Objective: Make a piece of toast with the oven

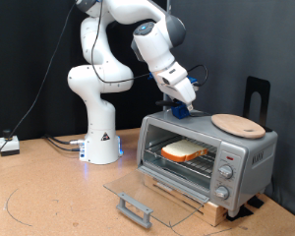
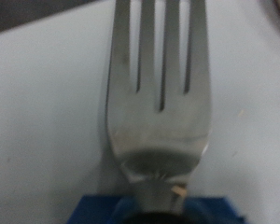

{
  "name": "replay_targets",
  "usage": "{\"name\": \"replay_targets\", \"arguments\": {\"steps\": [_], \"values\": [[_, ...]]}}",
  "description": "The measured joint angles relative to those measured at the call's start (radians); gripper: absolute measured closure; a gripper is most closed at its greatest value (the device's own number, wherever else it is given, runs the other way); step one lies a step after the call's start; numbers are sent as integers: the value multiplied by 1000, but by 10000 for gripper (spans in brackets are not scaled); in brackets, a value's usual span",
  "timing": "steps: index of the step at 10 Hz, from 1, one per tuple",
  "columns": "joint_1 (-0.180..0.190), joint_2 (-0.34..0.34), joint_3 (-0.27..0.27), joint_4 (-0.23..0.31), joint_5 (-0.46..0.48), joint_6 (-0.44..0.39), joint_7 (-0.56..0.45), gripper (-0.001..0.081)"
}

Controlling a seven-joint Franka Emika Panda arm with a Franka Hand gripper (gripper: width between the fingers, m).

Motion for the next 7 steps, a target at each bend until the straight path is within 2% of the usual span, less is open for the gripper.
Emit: {"name": "replay_targets", "arguments": {"steps": [3, 4, 6, 7], "values": [[9, -83, -81, 31, 15, -58, -47, -1], [9, -123, -94, 26, 13, -77, -47, -1], [0, -114, -94, 34, 12, -77, -41, -1], [-23, -109, -108, 37, 4, -66, -42, -1]]}}
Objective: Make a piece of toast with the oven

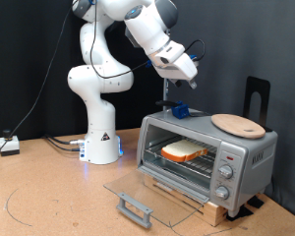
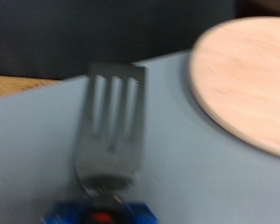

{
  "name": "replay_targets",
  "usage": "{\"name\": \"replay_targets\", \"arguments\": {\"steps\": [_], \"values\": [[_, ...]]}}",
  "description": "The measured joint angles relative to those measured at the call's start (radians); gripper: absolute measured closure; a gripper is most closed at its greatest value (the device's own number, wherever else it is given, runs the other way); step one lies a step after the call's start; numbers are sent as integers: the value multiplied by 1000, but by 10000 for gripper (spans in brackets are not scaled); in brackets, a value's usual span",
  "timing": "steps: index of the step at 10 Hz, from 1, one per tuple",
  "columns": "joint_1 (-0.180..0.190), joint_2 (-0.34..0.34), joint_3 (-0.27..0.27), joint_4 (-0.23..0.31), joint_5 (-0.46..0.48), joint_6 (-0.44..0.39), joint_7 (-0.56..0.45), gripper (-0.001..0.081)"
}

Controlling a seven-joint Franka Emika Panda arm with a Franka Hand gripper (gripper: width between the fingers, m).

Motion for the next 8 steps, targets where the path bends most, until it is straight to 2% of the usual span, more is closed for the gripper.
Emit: {"name": "replay_targets", "arguments": {"steps": [2, 5, 7, 8], "values": [[-67, 9, -43, 12, -43, -5, 0, -1], [-156, 23, -125, 31, -153, -56, 0, -1], [-206, 45, -170, 38, -203, -64, -19, -1], [-218, 65, -186, 45, -207, -64, -39, -1]]}}
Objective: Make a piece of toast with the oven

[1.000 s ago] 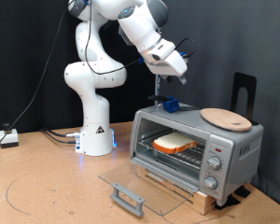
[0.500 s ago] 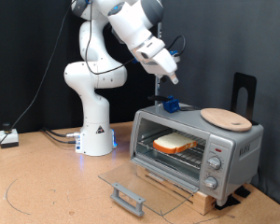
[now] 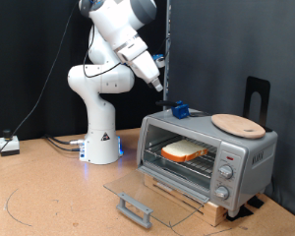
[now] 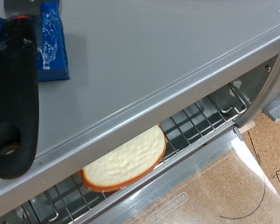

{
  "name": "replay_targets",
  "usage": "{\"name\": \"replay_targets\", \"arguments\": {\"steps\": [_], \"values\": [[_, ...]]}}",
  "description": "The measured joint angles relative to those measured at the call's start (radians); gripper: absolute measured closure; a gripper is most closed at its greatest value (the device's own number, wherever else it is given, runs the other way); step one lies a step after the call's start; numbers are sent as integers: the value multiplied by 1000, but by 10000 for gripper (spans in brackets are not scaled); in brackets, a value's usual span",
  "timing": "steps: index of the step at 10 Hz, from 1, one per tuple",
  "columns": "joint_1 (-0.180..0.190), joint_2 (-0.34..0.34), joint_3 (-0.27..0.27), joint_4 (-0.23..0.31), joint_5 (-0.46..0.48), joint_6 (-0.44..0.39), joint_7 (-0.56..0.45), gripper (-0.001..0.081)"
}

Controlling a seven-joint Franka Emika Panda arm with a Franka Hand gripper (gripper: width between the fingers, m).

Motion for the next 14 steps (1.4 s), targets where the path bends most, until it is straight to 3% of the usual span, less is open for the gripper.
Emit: {"name": "replay_targets", "arguments": {"steps": [2, 4, 8, 10, 12, 14], "values": [[0, 0, -1, -1, 0, -1, -7, -1], [-21, 21, -39, 5, -39, -9, -25, -1], [-85, 134, -120, 60, -99, -9, -63, -1], [-91, 171, -128, 80, -103, -15, -68, -1], [-94, 173, -114, 83, -93, -100, 169, -1], [-95, 191, -90, 90, -37, -92, 417, -1]]}}
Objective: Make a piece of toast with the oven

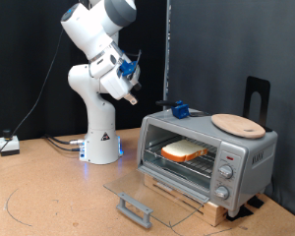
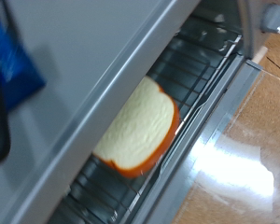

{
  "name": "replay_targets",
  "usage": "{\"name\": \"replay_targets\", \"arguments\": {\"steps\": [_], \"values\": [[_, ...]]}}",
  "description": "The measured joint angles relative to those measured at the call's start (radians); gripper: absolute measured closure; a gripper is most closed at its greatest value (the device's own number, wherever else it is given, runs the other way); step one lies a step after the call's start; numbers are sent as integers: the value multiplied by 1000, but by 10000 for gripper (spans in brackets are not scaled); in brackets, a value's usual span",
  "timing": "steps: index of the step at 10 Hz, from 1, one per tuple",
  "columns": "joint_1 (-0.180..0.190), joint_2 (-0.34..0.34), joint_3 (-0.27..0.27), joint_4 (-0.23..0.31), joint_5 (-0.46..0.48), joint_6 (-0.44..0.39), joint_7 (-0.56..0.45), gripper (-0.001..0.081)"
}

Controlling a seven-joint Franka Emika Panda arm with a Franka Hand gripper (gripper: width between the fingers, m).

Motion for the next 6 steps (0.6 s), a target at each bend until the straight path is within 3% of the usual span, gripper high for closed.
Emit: {"name": "replay_targets", "arguments": {"steps": [2, 3, 5, 6], "values": [[-24, 68, 33, 26, 44, 71, 195, -1], [-23, 66, 33, 26, 33, 58, 161, -1], [-40, 105, 31, 82, -43, -102, 347, -1], [-56, 144, 29, 116, -46, -133, 450, -1]]}}
